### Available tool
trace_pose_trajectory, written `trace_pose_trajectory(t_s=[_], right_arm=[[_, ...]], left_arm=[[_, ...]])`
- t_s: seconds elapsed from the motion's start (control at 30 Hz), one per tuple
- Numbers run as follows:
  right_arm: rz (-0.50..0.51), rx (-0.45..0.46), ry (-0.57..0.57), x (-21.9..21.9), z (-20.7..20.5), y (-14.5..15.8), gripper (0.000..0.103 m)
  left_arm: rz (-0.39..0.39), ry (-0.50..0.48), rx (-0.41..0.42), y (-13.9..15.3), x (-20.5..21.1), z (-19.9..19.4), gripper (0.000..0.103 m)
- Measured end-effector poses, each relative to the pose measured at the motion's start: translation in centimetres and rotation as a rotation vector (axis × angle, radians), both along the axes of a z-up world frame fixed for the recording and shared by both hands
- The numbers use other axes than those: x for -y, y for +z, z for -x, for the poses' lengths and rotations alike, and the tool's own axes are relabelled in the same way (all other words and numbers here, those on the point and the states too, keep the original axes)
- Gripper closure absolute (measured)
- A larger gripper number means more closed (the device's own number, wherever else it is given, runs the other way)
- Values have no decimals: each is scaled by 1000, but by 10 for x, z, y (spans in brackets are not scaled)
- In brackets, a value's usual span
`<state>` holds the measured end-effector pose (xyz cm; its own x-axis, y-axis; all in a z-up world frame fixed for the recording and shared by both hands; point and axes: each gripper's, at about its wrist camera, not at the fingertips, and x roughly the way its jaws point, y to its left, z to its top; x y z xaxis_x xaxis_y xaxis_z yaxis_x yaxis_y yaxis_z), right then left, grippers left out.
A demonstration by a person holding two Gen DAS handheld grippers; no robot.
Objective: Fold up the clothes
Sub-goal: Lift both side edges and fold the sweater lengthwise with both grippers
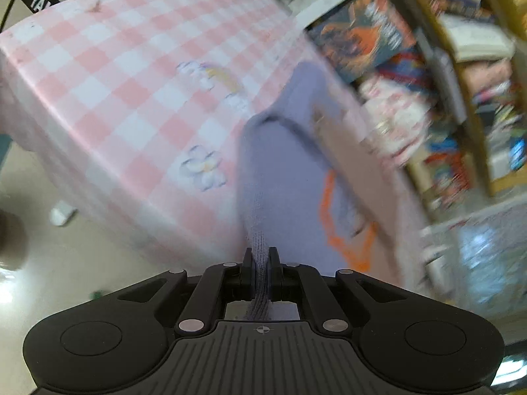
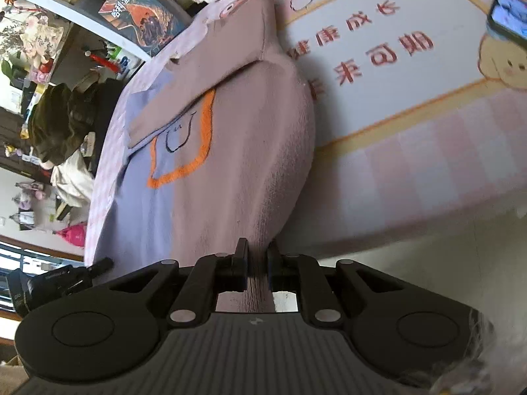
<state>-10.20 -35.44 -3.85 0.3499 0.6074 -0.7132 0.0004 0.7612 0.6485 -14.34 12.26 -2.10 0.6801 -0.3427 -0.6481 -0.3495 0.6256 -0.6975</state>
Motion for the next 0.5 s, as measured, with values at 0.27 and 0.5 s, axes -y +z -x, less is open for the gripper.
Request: trace_pose_trajectory(t_s=[0.27, 0.5], right_arm=[[-257, 253, -125, 25, -35, 66, 93], [-271, 321, -290, 24, -106, 74, 93]], left_arm=[[153, 125, 319, 52, -7, -55, 99], [90, 90, 314, 52, -7, -125, 98]])
